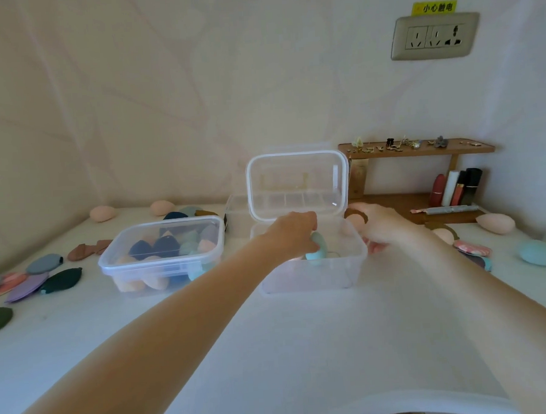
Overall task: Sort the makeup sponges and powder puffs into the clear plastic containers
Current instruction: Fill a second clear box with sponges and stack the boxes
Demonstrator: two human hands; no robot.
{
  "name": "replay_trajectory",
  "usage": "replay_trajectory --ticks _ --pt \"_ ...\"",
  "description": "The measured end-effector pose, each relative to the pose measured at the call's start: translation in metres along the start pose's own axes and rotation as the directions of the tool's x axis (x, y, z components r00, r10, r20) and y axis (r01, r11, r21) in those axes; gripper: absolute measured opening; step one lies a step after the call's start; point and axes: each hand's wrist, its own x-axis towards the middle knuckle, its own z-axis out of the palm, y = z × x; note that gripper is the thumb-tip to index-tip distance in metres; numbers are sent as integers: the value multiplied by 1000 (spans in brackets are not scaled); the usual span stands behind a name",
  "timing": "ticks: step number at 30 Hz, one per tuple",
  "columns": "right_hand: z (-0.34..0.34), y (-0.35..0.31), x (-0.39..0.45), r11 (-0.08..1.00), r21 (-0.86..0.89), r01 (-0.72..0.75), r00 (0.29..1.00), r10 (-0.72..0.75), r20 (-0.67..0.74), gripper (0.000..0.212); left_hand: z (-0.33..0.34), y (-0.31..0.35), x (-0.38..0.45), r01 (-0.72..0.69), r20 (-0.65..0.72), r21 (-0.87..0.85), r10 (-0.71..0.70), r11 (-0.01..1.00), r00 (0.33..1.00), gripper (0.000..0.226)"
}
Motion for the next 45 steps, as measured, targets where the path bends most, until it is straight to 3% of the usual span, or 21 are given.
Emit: replay_trajectory --ticks 5,7,9,11,16,18,20,22,24,29,36,45 --pt "14 3 25 976 -218 3 996 16 88 44 -1 -2 1 -40 11 -3 40 999 999 39" --pt "18 6 28 969 -244 30 998 -18 53 41 -2 -1 1 -52 30 -7 53 999 998 42" --pt "20 7 27 989 -149 5 996 -17 -82 33 -2 -2 1 -57 49 0 57 998 997 43" --pt "18 8 27 999 51 11 973 1 -230 23 -2 -3 2 -52 61 15 51 999 997 41" --pt "-7 0 11 938 233 258 859 -113 -500 27 0 -6 2 6 32 -19 -6 1000 999 36" --pt "-16 -12 2 871 293 395 865 -245 -438 22 1 -5 0 10 16 -18 -9 1000 1000 36" --pt "-19 -25 -8 884 232 406 911 -371 -183 16 1 -4 -2 8 -14 -4 -9 1000 1000 37" --pt "-17 -36 -13 932 -7 362 923 -357 143 17 2 -4 -3 17 -36 2 -17 1000 999 39" --pt "-10 -46 -18 913 -248 324 925 -251 287 25 3 -4 -3 34 -48 4 -34 999 998 40" --pt "13 -52 -12 832 -482 275 958 -198 205 26 3 -3 -2 44 -97 66 -37 997 995 35" --pt "10 -52 -12 837 -490 246 968 -183 173 23 5 -7 2 92 -132 113 -77 989 988 37" --pt "15 -53 -27 750 -616 242 965 -252 71 19 7 -6 3 52 -126 124 -36 991 991 28"
